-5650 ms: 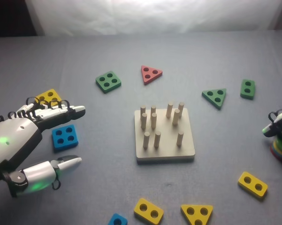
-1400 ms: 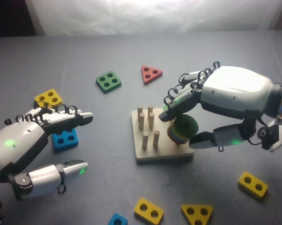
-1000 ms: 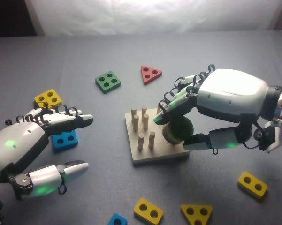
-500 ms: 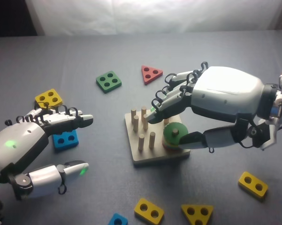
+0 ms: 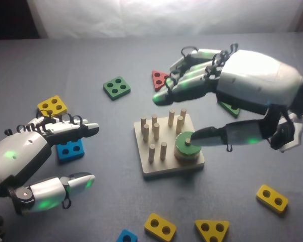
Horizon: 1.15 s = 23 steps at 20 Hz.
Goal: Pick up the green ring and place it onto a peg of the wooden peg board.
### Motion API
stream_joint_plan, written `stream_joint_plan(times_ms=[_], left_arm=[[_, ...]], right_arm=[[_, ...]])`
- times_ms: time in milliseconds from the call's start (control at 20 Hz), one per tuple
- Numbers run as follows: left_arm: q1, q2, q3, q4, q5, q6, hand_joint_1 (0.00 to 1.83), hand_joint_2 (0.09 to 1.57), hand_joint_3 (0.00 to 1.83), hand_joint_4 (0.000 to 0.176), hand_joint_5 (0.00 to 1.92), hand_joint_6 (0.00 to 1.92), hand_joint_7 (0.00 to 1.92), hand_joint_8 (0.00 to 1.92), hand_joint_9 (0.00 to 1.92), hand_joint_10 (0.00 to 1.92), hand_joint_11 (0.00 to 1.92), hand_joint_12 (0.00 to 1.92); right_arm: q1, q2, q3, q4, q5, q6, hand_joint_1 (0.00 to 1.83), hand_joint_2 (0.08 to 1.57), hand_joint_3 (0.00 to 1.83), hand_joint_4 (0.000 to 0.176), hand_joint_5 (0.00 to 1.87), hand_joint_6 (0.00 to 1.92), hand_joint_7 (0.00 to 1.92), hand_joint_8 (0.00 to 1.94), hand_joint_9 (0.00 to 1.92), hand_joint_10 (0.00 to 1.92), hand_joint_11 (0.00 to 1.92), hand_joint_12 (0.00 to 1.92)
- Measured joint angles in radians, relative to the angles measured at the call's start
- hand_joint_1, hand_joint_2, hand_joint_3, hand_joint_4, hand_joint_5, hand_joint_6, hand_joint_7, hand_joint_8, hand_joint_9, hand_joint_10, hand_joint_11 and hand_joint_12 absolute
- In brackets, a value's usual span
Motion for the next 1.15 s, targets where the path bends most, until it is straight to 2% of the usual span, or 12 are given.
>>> stream_joint_plan(times_ms=[150,250,300,400,500,600,750,850,900,1050,1100,1150], left_arm=[[0.003,0.000,0.003,-0.018,-0.034,-0.014,0.84,1.16,0.00,0.015,0.47,0.00,0.40,0.01,0.35,0.00,0.00,0.87],[0.003,0.001,0.003,-0.025,-0.079,-0.029,0.90,1.15,0.00,0.003,0.47,0.00,0.43,0.01,0.37,0.01,0.00,0.81],[0.003,0.003,0.003,-0.021,-0.112,-0.036,0.89,1.17,0.00,0.010,0.43,0.00,0.39,0.00,0.32,0.00,0.00,0.69],[0.003,0.012,-0.006,-0.020,-0.162,-0.039,0.82,1.20,0.00,0.039,0.40,0.00,0.40,0.00,0.34,0.00,0.00,0.83],[0.006,0.023,-0.019,-0.029,-0.207,-0.040,0.79,1.22,0.01,0.000,0.37,0.00,0.39,0.00,0.36,0.01,0.00,0.86],[0.009,0.029,-0.023,-0.032,-0.252,-0.042,0.69,1.21,0.00,0.000,0.30,0.00,0.35,0.00,0.35,0.00,0.00,0.87],[0.009,0.040,-0.032,-0.030,-0.307,-0.043,0.68,1.25,0.01,0.000,0.25,0.00,0.33,0.00,0.31,0.00,0.00,0.95],[0.009,0.040,-0.034,-0.029,-0.330,-0.043,0.58,1.21,0.00,0.016,0.27,0.01,0.34,0.00,0.34,0.01,0.00,1.10],[0.009,0.042,-0.040,-0.029,-0.336,-0.043,0.56,1.20,0.00,0.015,0.28,0.01,0.35,0.00,0.35,0.01,0.00,1.16],[0.009,0.046,-0.045,-0.019,-0.360,-0.043,0.62,1.16,0.00,0.010,0.32,0.01,0.38,0.01,0.40,0.02,0.00,1.08],[0.009,0.047,-0.047,-0.018,-0.373,-0.043,0.62,1.14,0.00,0.005,0.35,0.02,0.43,0.02,0.44,0.04,0.00,1.11],[0.009,0.047,-0.052,-0.020,-0.383,-0.043,0.58,1.15,0.00,0.000,0.37,0.02,0.46,0.02,0.49,0.05,0.00,1.21]], right_arm=[[-0.032,0.071,-0.029,0.110,0.077,-0.053,0.94,1.11,0.00,0.000,0.57,0.01,0.58,0.00,0.54,0.00,0.11,0.93],[-0.070,0.100,-0.039,0.177,0.114,-0.075,0.98,1.08,0.00,0.000,0.64,0.01,0.61,0.00,0.54,0.01,0.02,1.15],[-0.097,0.109,-0.046,0.217,0.143,-0.079,0.96,1.07,0.00,0.000,0.65,0.01,0.62,0.01,0.56,0.02,0.06,1.15],[-0.137,0.119,-0.057,0.262,0.195,-0.080,0.99,1.09,0.00,0.000,0.65,0.00,0.66,0.01,0.63,0.04,0.17,1.09],[-0.161,0.129,-0.068,0.291,0.251,-0.084,1.07,1.13,0.00,0.000,0.62,0.00,0.66,0.00,0.64,0.03,0.19,1.05],[-0.188,0.145,-0.084,0.322,0.311,-0.098,1.04,1.14,0.00,0.000,0.60,0.00,0.65,0.00,0.65,0.03,0.19,1.01],[-0.232,0.168,-0.110,0.364,0.396,-0.105,1.01,1.16,0.00,0.000,0.58,0.00,0.65,0.01,0.67,0.04,0.24,0.98],[-0.260,0.182,-0.132,0.388,0.464,-0.114,1.07,1.10,0.00,0.000,0.63,0.02,0.69,0.02,0.71,0.05,0.27,0.96],[-0.279,0.187,-0.141,0.404,0.509,-0.121,1.05,1.09,0.00,0.000,0.65,0.02,0.71,0.02,0.72,0.04,0.31,0.93],[-0.309,0.202,-0.164,0.445,0.589,-0.145,1.11,1.07,0.00,0.000,0.73,0.04,0.78,0.04,0.79,0.08,0.40,1.03],[-0.322,0.204,-0.167,0.455,0.620,-0.147,1.05,1.07,0.00,0.000,0.75,0.04,0.76,0.03,0.77,0.09,0.29,1.18],[-0.338,0.203,-0.169,0.470,0.640,-0.148,0.97,1.09,0.00,0.000,0.74,0.03,0.75,0.02,0.75,0.11,0.35,1.20]])
